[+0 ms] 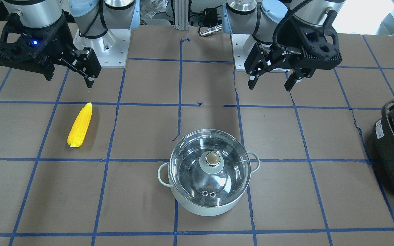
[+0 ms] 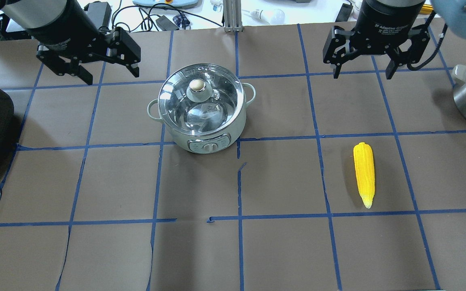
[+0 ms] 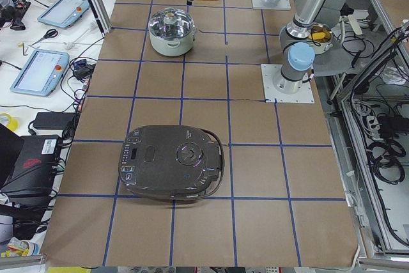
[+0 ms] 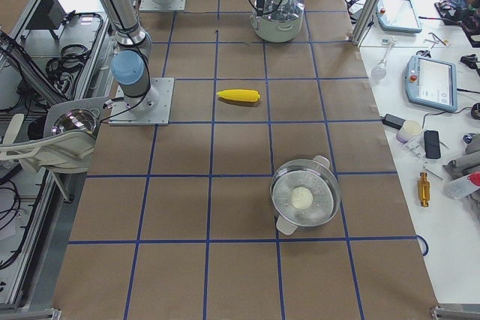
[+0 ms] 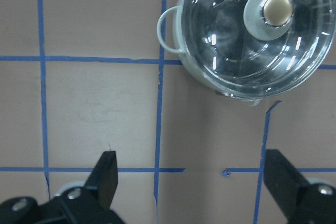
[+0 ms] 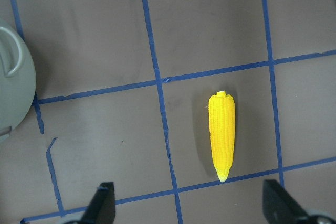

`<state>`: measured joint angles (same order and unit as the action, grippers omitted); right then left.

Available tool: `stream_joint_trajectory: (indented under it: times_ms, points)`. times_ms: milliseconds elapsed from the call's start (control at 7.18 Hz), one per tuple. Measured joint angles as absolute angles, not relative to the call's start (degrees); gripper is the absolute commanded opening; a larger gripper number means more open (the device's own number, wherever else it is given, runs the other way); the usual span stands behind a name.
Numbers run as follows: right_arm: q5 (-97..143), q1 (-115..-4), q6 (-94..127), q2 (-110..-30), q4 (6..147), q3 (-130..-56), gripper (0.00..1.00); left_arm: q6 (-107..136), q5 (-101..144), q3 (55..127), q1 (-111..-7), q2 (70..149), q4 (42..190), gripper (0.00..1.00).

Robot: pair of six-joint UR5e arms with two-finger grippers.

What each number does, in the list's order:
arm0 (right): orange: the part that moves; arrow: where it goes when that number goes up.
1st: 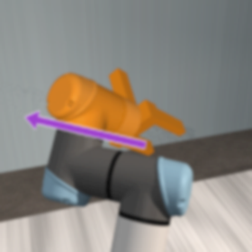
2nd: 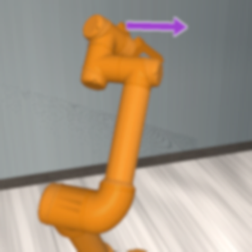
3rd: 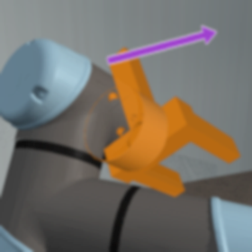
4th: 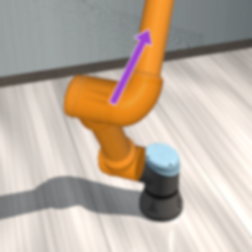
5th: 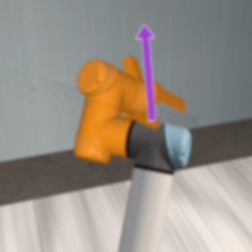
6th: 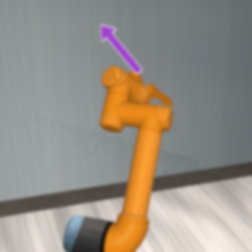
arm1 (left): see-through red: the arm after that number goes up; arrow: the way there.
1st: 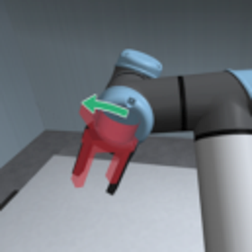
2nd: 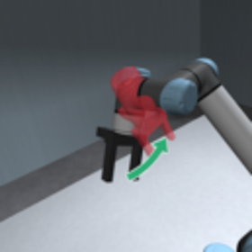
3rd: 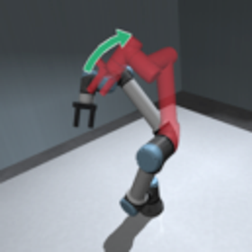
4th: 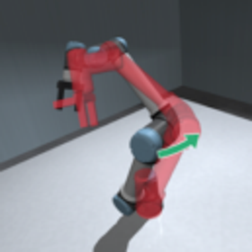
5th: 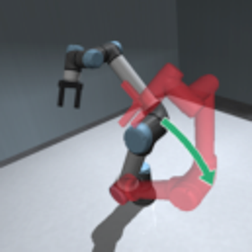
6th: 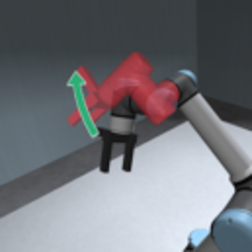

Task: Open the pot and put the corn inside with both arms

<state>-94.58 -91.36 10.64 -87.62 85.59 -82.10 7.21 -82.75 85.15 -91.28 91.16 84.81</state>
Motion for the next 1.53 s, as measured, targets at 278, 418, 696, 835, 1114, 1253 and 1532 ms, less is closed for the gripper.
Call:
stream_joint_trajectory:
  times_ms: [278,418,696,835,1114,1253,1532]
  points:
    - [-93.78,-84.03,9.83,-87.31,86.63,-83.02,0.99,11.71,-84.18,83.43,-96.83,98.91,77.42,0.98]
    - [-93.47,-78.82,7.40,-87.27,88.33,-85.42,0.99,13.15,-86.73,83.16,-99.47,103.07,73.85,0.98]
    - [-93.31,-71.10,3.25,-87.29,97.77,-95.07,1.00,14.21,-89.95,83.15,-102.03,108.48,70.79,0.98]
    - [-93.00,-69.83,3.05,-87.24,102.15,-100.87,1.00,14.62,-90.39,83.09,-102.46,110.11,70.39,0.97]
    - [-92.12,-71.35,3.46,-86.59,105.81,-108.17,1.00,15.03,-90.61,83.01,-102.71,111.56,70.14,0.94]
    - [-91.99,-73.54,3.38,-85.76,106.54,-109.38,1.00,15.34,-90.64,83.02,-102.73,112.18,69.81,0.90]
    - [-91.78,-75.44,3.24,-81.40,110.74,-111.53,1.00,14.97,-90.58,83.08,-102.87,113.56,68.18,0.88]
